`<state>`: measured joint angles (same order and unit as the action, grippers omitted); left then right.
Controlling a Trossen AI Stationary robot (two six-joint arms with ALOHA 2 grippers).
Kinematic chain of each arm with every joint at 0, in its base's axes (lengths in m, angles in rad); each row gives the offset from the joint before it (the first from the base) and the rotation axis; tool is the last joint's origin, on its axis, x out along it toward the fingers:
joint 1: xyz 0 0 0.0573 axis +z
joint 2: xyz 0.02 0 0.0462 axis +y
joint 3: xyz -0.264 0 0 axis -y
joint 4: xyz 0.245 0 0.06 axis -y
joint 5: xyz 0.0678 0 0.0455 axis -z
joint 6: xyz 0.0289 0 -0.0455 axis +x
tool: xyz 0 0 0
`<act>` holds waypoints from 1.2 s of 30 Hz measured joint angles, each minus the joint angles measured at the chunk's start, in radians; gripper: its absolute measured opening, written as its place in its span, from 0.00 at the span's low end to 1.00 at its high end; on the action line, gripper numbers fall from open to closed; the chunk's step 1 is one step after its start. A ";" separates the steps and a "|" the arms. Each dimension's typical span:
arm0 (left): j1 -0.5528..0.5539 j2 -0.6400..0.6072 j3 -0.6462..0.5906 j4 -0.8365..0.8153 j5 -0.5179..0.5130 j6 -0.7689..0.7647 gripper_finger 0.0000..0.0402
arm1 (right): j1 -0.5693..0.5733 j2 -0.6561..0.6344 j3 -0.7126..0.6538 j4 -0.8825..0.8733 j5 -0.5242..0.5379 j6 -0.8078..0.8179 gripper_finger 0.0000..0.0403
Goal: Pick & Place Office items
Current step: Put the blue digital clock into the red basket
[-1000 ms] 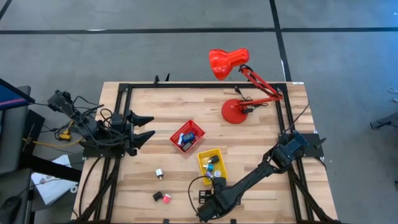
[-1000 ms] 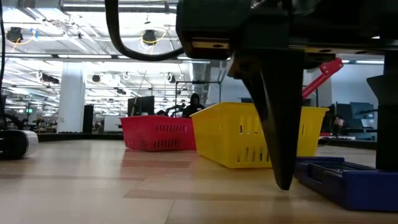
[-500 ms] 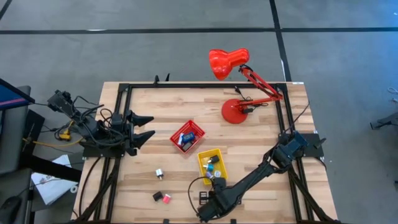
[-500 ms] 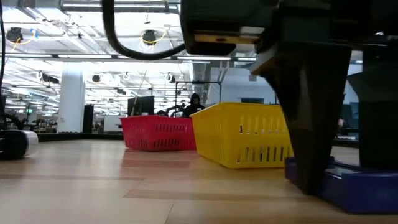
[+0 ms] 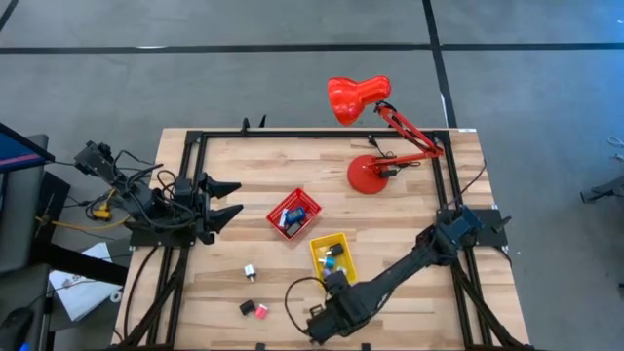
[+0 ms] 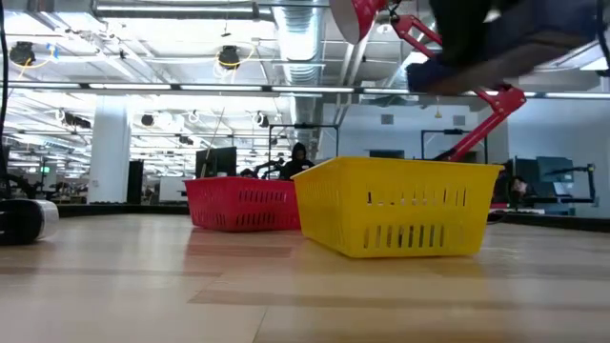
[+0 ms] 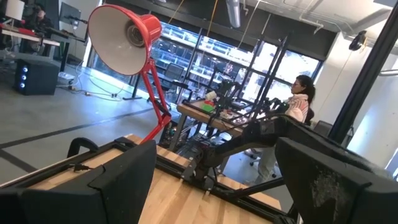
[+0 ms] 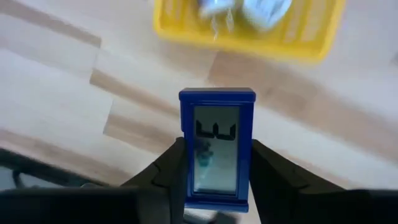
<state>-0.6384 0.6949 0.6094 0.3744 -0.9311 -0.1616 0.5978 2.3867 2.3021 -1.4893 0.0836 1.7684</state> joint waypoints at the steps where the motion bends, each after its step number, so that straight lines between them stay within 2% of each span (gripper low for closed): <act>1: 0.000 0.000 0.000 0.001 0.000 0.000 0.81 | -0.006 0.000 0.026 -0.031 0.014 -0.032 0.32; 11: 0.000 0.000 0.000 0.008 0.002 -0.003 0.81 | -0.137 -0.066 0.038 -0.034 0.121 -0.352 0.33; 24: 0.000 0.000 0.000 0.009 0.001 -0.059 0.81 | -0.421 -0.081 0.038 0.063 0.174 -0.953 0.33; 30: 0.000 0.000 0.000 0.009 0.000 -0.090 0.81 | -0.510 -0.081 0.039 0.201 0.121 -1.178 0.33; 36: 0.000 0.000 0.000 0.009 0.000 -0.090 0.81 | -0.554 -0.081 0.039 0.264 0.074 -1.307 0.33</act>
<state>-0.6384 0.6945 0.6094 0.3832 -0.9314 -0.2520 0.0436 2.3058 2.3409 -1.2251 0.1573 0.4612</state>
